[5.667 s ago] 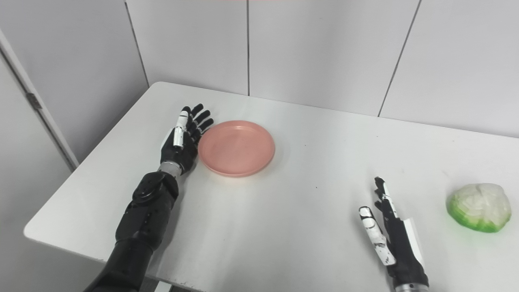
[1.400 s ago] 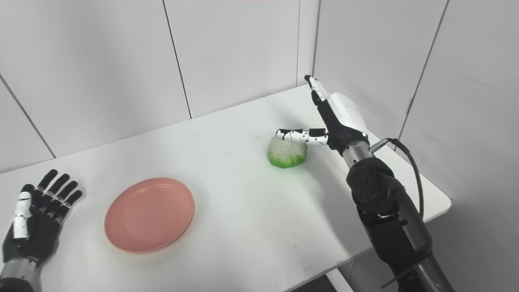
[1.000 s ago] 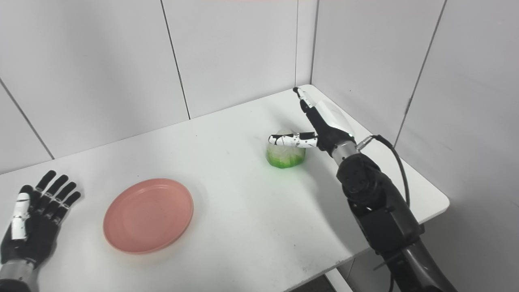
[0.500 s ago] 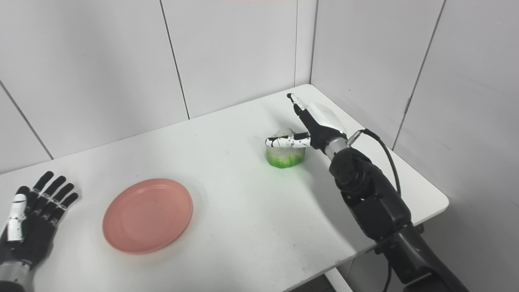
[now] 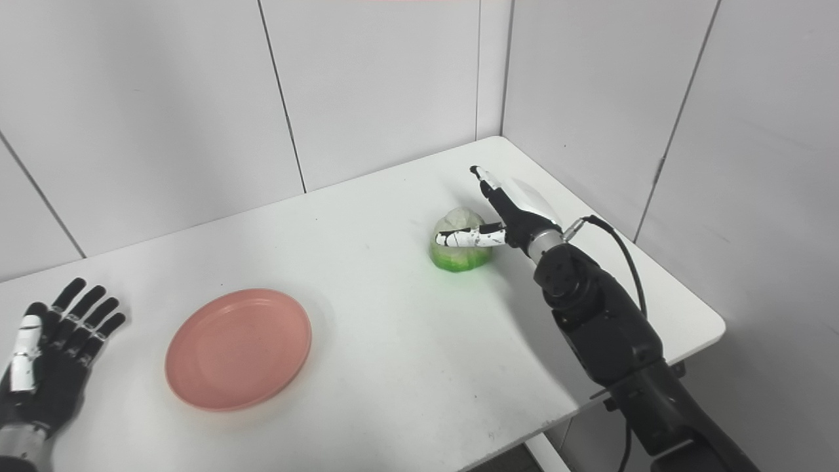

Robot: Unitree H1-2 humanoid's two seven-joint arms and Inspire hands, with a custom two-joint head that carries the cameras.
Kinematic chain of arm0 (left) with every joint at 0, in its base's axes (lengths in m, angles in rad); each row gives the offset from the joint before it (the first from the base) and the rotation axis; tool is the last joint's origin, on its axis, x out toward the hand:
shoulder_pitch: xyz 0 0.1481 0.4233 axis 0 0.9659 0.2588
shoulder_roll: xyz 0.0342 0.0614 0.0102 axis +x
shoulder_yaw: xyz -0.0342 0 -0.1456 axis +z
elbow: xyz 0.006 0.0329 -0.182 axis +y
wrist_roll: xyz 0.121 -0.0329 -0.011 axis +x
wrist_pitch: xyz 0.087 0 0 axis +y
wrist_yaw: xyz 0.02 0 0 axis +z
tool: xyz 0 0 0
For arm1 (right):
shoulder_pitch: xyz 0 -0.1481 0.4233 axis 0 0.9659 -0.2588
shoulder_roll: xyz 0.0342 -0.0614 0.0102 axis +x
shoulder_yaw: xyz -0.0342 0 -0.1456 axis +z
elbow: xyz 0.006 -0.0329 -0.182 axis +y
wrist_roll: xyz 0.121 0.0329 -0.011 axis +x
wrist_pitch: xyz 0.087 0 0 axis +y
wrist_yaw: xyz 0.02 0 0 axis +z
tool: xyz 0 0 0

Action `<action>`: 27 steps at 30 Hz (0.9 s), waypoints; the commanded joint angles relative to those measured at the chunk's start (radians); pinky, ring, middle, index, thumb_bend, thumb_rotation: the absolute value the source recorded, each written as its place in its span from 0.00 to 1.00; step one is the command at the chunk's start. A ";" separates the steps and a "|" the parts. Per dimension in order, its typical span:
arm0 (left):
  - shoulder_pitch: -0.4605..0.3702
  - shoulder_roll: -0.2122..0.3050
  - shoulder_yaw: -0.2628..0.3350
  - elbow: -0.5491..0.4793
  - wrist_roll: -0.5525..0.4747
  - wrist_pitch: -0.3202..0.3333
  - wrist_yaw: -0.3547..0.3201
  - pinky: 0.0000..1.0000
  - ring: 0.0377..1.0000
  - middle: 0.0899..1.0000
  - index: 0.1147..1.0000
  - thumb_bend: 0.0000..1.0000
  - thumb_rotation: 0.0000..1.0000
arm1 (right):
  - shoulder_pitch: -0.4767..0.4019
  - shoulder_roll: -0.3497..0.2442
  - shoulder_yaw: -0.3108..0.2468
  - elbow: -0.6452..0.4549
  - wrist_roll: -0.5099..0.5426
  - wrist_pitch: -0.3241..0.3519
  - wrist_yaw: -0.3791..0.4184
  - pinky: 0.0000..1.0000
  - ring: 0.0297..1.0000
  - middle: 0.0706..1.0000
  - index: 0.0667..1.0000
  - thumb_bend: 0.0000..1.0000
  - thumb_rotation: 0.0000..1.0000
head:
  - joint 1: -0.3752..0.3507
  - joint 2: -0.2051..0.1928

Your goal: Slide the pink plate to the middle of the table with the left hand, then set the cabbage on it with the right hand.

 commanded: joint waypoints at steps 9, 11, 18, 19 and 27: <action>0.081 0.010 0.000 0.060 0.012 0.033 0.001 0.81 0.81 0.82 0.81 0.51 0.80 | -0.040 -0.012 0.011 0.029 0.026 -0.067 -0.041 0.88 0.96 0.98 1.00 1.00 0.61 | 0.008 -0.001; 0.079 0.011 0.000 0.063 0.012 0.033 0.000 0.80 0.81 0.81 0.81 0.51 0.80 | -0.041 -0.011 0.018 0.033 0.032 -0.062 -0.033 0.88 0.96 0.99 1.00 1.00 0.61 | 0.008 -0.001; 0.079 0.013 0.002 0.067 0.015 0.035 0.006 0.80 0.81 0.82 0.81 0.51 0.79 | -0.053 -0.004 0.046 0.066 0.039 -0.063 -0.030 0.89 0.97 0.99 1.00 1.00 0.60 | 0.010 0.002; 0.079 0.014 0.001 0.068 0.015 0.035 0.005 0.80 0.81 0.82 0.81 0.51 0.80 | -0.055 -0.003 0.049 0.074 0.040 -0.068 -0.032 0.89 0.97 0.99 1.00 1.00 0.60 | 0.010 0.002; 0.091 0.010 -0.002 0.030 0.013 0.048 0.009 0.79 0.80 0.81 0.80 0.51 0.79 | -0.077 0.003 0.076 0.120 0.043 -0.086 -0.036 0.92 0.99 1.00 1.00 1.00 0.57 | 0.012 0.005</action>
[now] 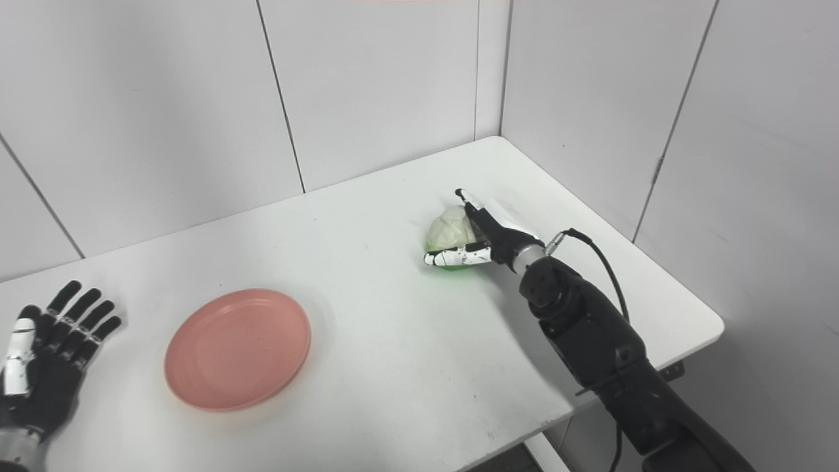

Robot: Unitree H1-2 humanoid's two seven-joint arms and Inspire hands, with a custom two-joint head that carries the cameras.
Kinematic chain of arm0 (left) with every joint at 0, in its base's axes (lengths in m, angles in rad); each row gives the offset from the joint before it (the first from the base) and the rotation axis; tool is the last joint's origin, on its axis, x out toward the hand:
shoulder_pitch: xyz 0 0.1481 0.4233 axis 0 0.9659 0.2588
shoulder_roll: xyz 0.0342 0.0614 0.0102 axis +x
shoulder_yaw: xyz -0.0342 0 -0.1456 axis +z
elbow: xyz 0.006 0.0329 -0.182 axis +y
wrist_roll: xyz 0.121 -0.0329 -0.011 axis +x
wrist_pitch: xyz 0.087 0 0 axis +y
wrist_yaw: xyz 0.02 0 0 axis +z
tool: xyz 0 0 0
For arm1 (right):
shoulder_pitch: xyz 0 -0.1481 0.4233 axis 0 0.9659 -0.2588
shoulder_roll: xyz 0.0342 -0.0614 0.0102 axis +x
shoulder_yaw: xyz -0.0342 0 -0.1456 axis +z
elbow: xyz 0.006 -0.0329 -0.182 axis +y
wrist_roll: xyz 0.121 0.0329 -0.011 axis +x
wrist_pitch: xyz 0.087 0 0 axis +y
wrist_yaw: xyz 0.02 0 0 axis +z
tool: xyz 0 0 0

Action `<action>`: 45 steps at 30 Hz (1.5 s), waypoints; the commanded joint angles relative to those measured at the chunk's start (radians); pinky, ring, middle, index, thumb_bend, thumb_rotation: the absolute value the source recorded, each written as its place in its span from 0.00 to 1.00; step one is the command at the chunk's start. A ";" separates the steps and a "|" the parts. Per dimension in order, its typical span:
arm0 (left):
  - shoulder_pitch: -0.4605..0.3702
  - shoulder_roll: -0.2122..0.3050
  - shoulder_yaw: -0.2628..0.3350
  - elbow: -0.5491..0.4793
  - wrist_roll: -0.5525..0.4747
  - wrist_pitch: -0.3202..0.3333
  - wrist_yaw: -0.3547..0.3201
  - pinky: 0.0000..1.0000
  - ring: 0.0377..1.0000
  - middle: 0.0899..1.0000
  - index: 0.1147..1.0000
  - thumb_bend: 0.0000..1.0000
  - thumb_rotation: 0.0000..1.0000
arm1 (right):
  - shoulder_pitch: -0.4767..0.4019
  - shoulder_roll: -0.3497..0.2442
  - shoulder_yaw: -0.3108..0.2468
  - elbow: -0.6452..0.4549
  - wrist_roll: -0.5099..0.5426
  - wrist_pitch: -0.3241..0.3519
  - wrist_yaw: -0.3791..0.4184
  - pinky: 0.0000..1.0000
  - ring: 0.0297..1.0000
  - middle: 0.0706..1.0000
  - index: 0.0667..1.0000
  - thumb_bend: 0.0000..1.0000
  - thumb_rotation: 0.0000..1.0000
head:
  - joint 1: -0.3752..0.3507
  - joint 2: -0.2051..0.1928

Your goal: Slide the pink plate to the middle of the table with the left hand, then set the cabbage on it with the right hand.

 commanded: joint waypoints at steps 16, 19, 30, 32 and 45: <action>0.093 -0.001 -0.004 0.008 0.011 0.065 0.018 0.80 0.81 0.81 0.81 0.51 0.81 | -0.102 0.016 0.013 0.116 0.025 -0.056 -0.055 0.87 0.95 0.98 1.00 1.00 0.51 | 0.006 0.008; 0.089 0.002 -0.004 0.026 0.008 0.054 0.002 0.81 0.82 0.82 0.82 0.50 0.82 | -0.116 0.035 0.003 0.156 0.039 -0.079 -0.090 0.86 0.93 0.96 1.00 1.00 0.51 | 0.008 0.009; 0.092 -0.003 -0.002 0.018 0.004 0.059 -0.003 0.79 0.80 0.81 0.81 0.51 0.79 | -0.164 0.124 -0.041 0.283 0.082 -0.171 -0.257 0.63 0.67 0.69 0.76 0.98 0.25 | 0.014 0.008; 0.095 -0.004 -0.002 0.009 0.002 0.064 -0.003 0.79 0.80 0.82 0.81 0.51 0.78 | -0.172 0.136 -0.047 0.307 0.085 -0.192 -0.287 0.57 0.60 0.61 0.67 0.95 0.20 | 0.015 0.009; 0.096 -0.009 0.000 0.003 0.004 0.071 0.008 0.79 0.80 0.81 0.80 0.51 0.78 | -0.201 0.164 -0.031 0.388 0.096 -0.276 -0.356 0.37 0.39 0.40 0.47 0.52 0.04 | 0.020 0.009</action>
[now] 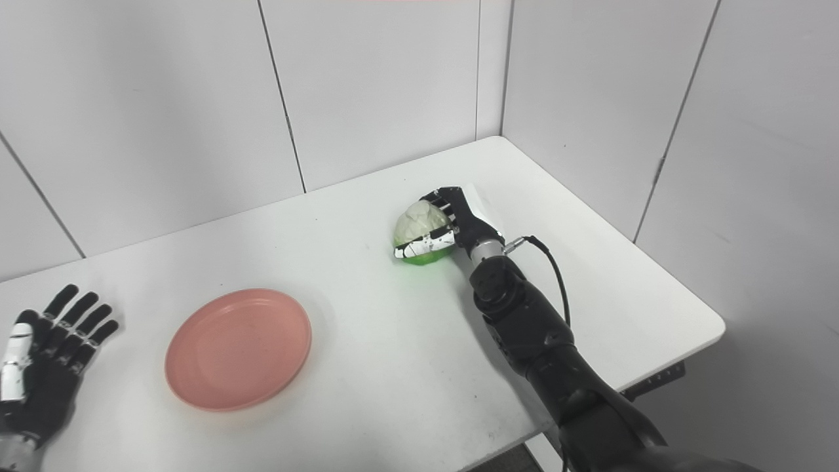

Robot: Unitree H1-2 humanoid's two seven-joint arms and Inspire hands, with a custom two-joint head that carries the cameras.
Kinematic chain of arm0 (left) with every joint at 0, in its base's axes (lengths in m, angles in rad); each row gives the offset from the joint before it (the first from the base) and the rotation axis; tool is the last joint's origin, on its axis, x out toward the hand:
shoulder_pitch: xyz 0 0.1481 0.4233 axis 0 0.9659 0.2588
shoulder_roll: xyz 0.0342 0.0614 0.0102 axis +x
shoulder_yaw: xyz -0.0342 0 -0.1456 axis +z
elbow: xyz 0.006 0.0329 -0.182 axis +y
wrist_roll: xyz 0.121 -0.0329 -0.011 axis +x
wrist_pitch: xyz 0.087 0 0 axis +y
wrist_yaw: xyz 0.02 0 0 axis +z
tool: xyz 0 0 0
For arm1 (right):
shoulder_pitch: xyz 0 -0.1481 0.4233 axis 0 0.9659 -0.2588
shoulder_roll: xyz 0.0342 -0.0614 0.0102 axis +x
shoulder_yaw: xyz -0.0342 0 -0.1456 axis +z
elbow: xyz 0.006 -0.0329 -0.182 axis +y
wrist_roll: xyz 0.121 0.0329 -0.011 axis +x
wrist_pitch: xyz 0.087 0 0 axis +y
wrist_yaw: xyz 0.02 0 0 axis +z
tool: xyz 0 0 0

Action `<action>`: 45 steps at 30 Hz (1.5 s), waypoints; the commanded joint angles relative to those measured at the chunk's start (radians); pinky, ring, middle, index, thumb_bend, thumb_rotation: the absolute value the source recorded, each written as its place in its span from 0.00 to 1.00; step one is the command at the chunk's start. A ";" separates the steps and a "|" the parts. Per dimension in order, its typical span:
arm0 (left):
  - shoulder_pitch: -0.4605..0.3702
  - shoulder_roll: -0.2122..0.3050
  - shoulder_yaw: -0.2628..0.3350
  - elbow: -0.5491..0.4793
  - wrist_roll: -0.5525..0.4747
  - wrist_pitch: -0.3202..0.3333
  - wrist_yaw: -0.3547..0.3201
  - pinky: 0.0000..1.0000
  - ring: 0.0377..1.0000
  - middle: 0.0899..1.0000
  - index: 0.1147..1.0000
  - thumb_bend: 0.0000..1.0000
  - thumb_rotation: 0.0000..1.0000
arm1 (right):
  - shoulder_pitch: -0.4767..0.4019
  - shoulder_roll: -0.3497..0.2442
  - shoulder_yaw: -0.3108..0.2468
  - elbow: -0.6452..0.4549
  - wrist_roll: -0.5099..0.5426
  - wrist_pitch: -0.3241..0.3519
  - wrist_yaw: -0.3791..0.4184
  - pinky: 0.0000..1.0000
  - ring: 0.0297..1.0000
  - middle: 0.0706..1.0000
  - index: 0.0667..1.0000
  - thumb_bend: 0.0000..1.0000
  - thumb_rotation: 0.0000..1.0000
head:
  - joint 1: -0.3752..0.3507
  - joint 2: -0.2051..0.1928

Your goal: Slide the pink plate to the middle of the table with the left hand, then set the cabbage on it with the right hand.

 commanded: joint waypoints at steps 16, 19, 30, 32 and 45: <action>0.087 -0.025 -0.006 -0.005 0.010 0.064 0.023 0.78 0.80 0.81 0.80 0.52 0.78 | 0.026 -0.033 0.006 -0.201 -0.043 0.025 0.006 0.35 0.39 0.40 0.49 0.53 0.00 | 0.022 0.001; 0.092 -0.029 -0.010 -0.022 0.008 0.069 0.024 0.79 0.81 0.82 0.81 0.51 0.79 | 0.037 -0.038 -0.001 -0.276 -0.046 0.047 0.030 0.34 0.38 0.40 0.49 0.53 0.00 | 0.031 0.002; 0.112 -0.045 -0.020 -0.087 0.010 0.085 0.040 0.80 0.82 0.83 0.82 0.51 0.80 | 0.038 0.001 -0.028 -0.469 0.003 0.111 0.102 0.35 0.40 0.41 0.48 0.53 0.00 | 0.061 0.007; 0.120 -0.052 -0.024 -0.115 0.014 0.095 0.054 0.80 0.82 0.83 0.82 0.51 0.80 | 0.035 0.011 -0.029 -0.487 0.009 0.108 0.109 0.35 0.40 0.41 0.48 0.53 0.00 | 0.073 0.007; 0.186 -0.160 -0.072 -0.352 0.053 0.197 0.225 0.86 0.87 0.88 0.87 0.44 0.89 | 0.005 0.112 0.038 -0.559 0.034 0.077 0.177 0.34 0.40 0.41 0.48 0.53 0.00 | 0.267 0.021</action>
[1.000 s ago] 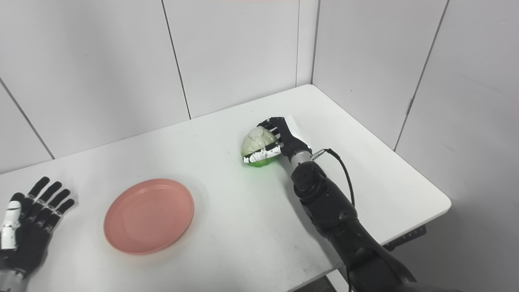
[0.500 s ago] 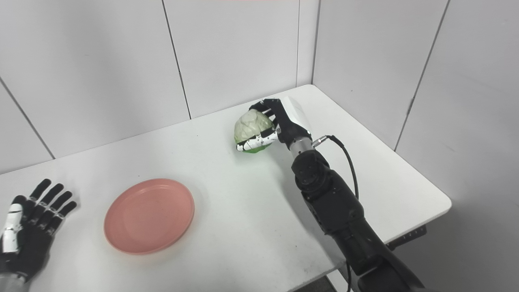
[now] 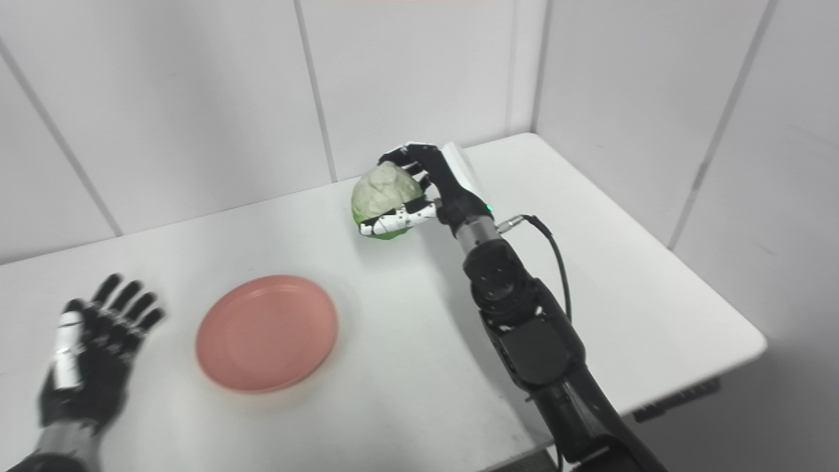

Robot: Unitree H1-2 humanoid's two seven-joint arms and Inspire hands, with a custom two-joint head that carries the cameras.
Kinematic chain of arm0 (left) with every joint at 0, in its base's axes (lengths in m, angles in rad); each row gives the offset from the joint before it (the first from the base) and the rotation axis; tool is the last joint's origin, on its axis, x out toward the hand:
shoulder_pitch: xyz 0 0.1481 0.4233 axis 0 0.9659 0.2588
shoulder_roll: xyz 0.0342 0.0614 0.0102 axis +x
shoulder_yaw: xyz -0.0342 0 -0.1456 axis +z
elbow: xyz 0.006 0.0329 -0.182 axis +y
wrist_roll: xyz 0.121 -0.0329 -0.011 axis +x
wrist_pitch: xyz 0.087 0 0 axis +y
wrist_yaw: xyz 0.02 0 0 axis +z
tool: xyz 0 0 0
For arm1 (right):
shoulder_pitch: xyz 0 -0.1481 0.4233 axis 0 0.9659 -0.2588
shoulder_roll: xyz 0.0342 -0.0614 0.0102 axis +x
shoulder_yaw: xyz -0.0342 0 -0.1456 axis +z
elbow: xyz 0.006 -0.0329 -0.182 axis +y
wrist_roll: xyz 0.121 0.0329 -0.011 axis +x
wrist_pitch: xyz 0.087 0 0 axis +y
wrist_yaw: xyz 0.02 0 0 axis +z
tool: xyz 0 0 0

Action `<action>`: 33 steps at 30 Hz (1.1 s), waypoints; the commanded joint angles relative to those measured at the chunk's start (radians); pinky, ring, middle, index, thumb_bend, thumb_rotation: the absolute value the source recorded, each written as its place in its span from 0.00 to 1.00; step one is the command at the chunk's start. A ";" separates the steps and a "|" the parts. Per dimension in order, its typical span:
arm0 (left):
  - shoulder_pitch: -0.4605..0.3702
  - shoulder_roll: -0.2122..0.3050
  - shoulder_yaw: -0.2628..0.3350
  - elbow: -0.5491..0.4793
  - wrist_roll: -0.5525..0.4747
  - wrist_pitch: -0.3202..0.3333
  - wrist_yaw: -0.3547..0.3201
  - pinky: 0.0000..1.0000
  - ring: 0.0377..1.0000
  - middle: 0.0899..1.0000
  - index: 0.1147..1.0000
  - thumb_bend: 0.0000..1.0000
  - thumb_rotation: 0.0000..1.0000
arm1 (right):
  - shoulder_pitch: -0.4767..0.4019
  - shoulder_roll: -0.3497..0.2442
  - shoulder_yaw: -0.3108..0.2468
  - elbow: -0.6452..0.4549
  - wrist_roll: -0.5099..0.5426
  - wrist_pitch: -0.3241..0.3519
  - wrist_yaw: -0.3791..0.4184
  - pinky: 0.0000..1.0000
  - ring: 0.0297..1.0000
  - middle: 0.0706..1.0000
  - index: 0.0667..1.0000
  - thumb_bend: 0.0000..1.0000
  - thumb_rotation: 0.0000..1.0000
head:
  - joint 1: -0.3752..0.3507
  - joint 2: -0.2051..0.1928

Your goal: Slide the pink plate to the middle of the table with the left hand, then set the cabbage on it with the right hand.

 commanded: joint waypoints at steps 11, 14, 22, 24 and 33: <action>0.051 -0.114 -0.053 -0.132 0.074 0.178 0.186 0.94 0.92 0.93 0.92 0.36 1.00 | -0.064 0.101 0.109 0.030 0.010 -0.095 0.043 0.33 0.38 0.40 0.49 0.53 0.00 | 0.183 0.026; 0.047 -0.123 -0.060 -0.132 0.081 0.179 0.192 0.95 0.93 0.94 0.93 0.36 1.00 | -0.064 0.122 0.133 0.053 0.000 -0.103 0.051 0.33 0.38 0.41 0.49 0.53 0.00 | 0.217 0.032; 0.034 -0.136 -0.072 -0.110 0.095 0.159 0.198 0.96 0.93 0.94 0.93 0.37 1.00 | -0.067 0.166 0.186 0.145 -0.006 -0.175 0.070 0.35 0.40 0.41 0.48 0.53 0.00 | 0.245 0.042; 0.032 -0.139 -0.072 -0.110 0.101 0.159 0.200 0.95 0.92 0.93 0.93 0.38 1.00 | -0.069 0.169 0.206 0.167 -0.039 -0.187 0.060 0.34 0.39 0.41 0.48 0.53 0.00 | 0.247 0.044; 0.032 -0.150 -0.069 -0.114 0.097 0.156 0.201 0.94 0.92 0.92 0.91 0.39 1.00 | -0.059 0.190 0.222 0.239 -0.044 -0.224 0.068 0.35 0.38 0.40 0.49 0.53 0.00 | 0.254 0.057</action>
